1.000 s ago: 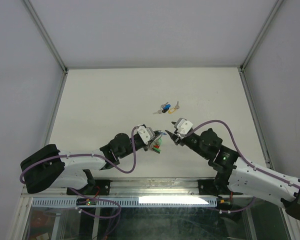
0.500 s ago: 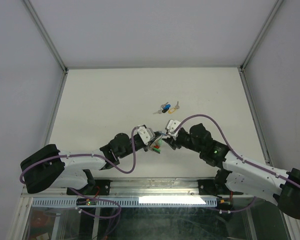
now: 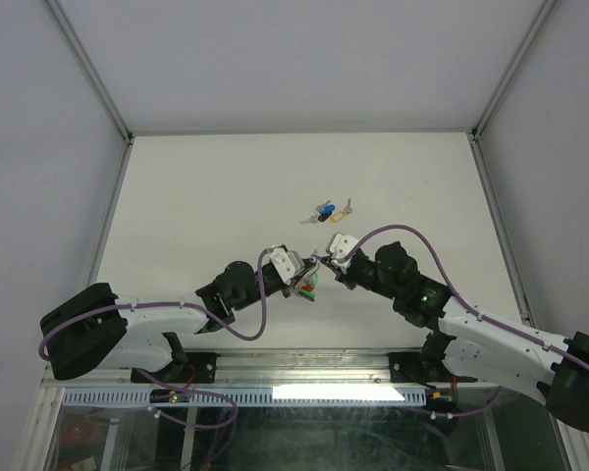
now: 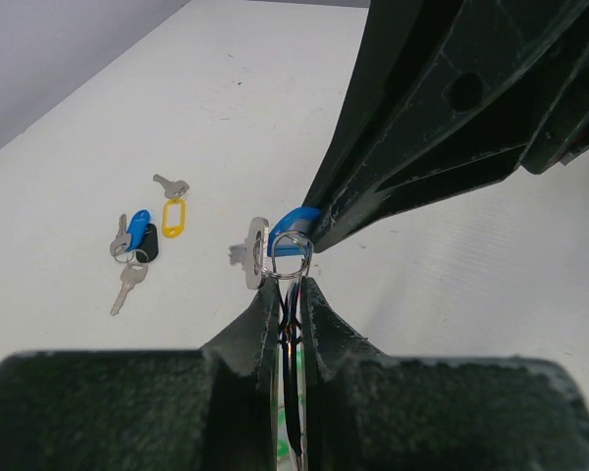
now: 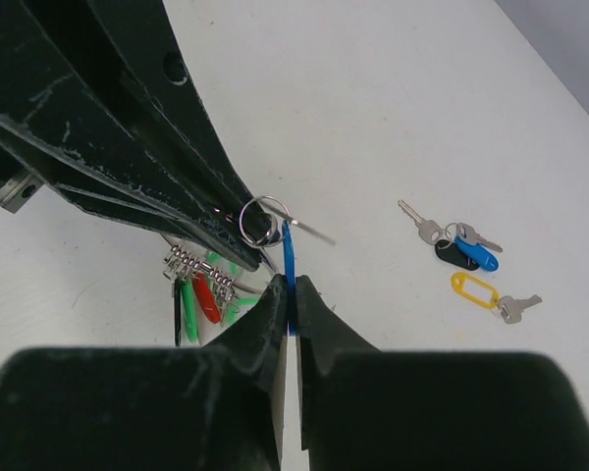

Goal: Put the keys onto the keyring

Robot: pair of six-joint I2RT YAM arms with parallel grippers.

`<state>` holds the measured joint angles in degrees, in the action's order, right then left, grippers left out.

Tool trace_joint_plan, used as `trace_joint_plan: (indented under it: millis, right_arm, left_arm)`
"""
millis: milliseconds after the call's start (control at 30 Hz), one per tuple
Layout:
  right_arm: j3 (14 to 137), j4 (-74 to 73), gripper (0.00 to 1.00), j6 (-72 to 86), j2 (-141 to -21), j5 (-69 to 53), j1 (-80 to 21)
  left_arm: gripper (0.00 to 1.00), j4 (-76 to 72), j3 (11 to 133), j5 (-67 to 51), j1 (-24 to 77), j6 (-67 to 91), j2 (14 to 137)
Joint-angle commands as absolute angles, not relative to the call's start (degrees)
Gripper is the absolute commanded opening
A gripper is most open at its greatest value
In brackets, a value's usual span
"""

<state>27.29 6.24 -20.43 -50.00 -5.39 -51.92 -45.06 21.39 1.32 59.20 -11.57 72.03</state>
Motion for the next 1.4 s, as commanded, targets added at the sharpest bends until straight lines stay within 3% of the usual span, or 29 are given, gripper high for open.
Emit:
trace_joint_plan:
  millis: [0,800,1367]
  right_arm:
    - [29.47,7.67,0.03,-21.44,-48.19,-2.57,-51.55]
    - [31.64,15.18,0.01,-21.66,-55.36,1.50,-51.41]
    - [29.35,18.99,0.00,-24.32,-48.61,10.37,-51.42]
  left_arm:
    - [0.00,-49.65,22.94,-0.17,59.33,-11.41,70.97]
    - [0.00,-48.76,23.64,-2.20,59.33,-11.60,71.97]
    - [0.00,-48.40,23.82,-1.15,59.33,-11.86,72.33]
